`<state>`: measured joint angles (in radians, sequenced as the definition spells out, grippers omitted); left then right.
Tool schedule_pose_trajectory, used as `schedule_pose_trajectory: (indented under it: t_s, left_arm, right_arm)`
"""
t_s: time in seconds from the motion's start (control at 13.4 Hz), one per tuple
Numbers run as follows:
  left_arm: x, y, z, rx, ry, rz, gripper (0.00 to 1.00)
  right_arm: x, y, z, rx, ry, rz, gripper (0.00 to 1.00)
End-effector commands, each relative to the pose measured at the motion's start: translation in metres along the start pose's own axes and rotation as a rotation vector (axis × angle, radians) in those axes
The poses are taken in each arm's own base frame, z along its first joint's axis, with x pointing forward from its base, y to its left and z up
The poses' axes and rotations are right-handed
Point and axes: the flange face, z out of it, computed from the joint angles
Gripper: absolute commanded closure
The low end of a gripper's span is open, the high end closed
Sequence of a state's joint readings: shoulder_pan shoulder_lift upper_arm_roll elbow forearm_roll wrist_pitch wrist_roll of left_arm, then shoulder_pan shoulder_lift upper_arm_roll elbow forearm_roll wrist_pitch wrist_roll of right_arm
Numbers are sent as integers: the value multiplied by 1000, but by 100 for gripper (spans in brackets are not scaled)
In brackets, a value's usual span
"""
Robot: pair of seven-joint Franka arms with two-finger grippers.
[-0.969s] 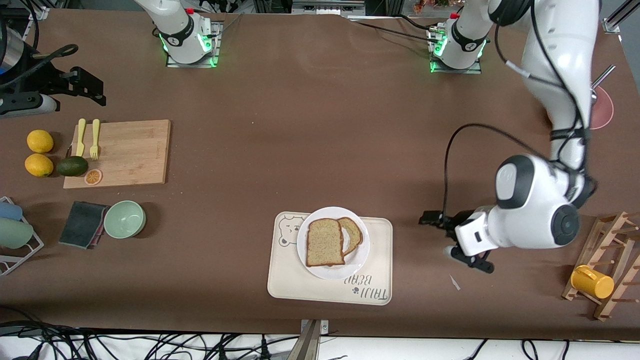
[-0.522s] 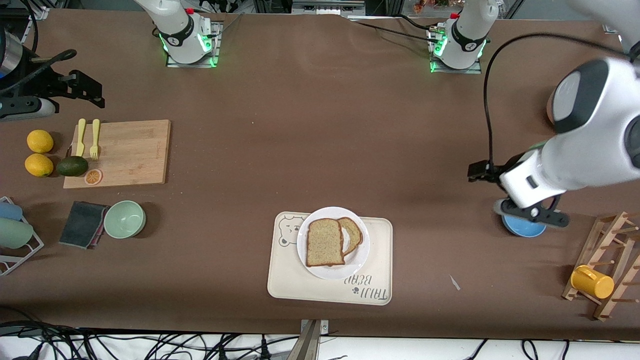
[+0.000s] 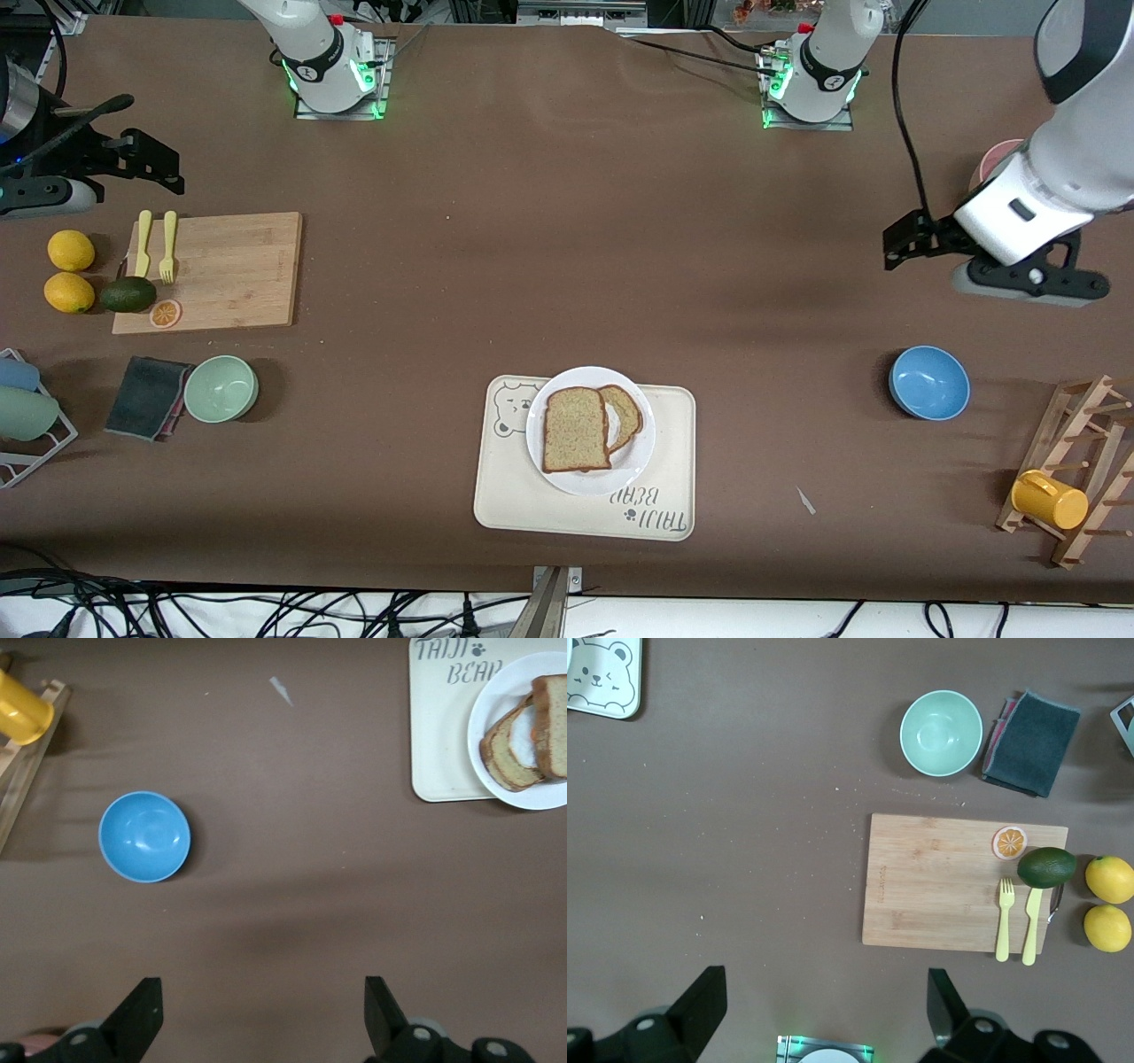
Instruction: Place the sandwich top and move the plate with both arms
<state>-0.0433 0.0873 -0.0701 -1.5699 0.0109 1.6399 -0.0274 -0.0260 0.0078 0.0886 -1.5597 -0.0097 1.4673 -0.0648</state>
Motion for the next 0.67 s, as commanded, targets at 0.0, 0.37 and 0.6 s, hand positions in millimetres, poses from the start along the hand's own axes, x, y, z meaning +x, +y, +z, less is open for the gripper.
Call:
schedule_pose_trajectory:
  t_s: [0.0, 0.37, 0.6]
  left_arm:
    - [-28, -25, 4, 24, 8, -50, 0]
    - [-35, -17, 1, 26, -4, -38, 0]
    - [-35, -15, 1, 26, -4, -35, 0]
  right_arm:
    - [1, 7, 2, -7, 6, -2, 0]
    - [3, 13, 5, -5, 18, 10, 0]
    - [3, 13, 8, -5, 17, 9, 0]
